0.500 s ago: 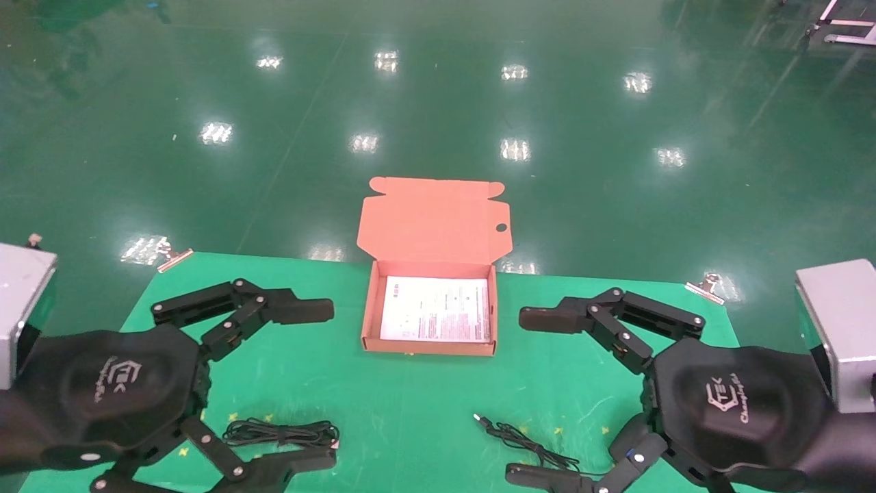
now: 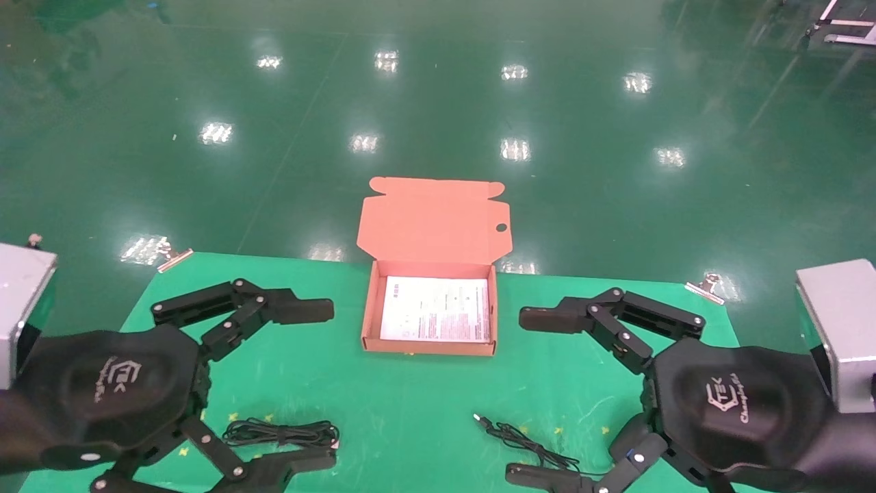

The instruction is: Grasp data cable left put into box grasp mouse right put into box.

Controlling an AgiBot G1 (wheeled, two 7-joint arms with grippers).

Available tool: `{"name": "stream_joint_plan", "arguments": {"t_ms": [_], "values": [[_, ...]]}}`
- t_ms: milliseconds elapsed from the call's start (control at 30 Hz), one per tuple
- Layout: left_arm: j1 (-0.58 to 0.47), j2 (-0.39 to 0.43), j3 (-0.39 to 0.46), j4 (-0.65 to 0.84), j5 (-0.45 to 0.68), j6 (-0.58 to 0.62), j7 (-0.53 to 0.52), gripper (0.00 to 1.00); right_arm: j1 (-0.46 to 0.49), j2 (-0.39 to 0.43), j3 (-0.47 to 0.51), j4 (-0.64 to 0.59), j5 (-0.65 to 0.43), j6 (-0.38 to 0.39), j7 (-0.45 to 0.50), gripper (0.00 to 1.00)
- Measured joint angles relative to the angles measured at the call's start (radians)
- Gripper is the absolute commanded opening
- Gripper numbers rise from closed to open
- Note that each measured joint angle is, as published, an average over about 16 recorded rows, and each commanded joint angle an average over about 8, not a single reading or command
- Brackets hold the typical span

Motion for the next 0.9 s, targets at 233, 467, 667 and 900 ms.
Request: {"name": "stream_joint_plan", "arguments": {"t_ms": [233,467,667,900], "values": [[0.0,0.0,0.0,0.0,0.0,0.0,0.0,1.0,0.001,0.0,-0.001,0.0,-0.001,0.001,0.0,1.0],[-0.01,0.002,0.004,-0.003,0.01,0.0,0.0,1.0,0.007,0.006,-0.005,0.005,-0.015,-0.002,0.001,1.0],[-0.042,0.007,0.029,-0.005,0.067,0.001,-0.009,1.0,0.036,0.025,-0.028,0.021,-0.083,-0.012,0.01,1.0],[-0.131,0.034,0.111,-0.002,0.234,0.023,-0.034,1.0,0.133,0.033,-0.118,0.047,-0.281,-0.042,0.014,1.0]]}}
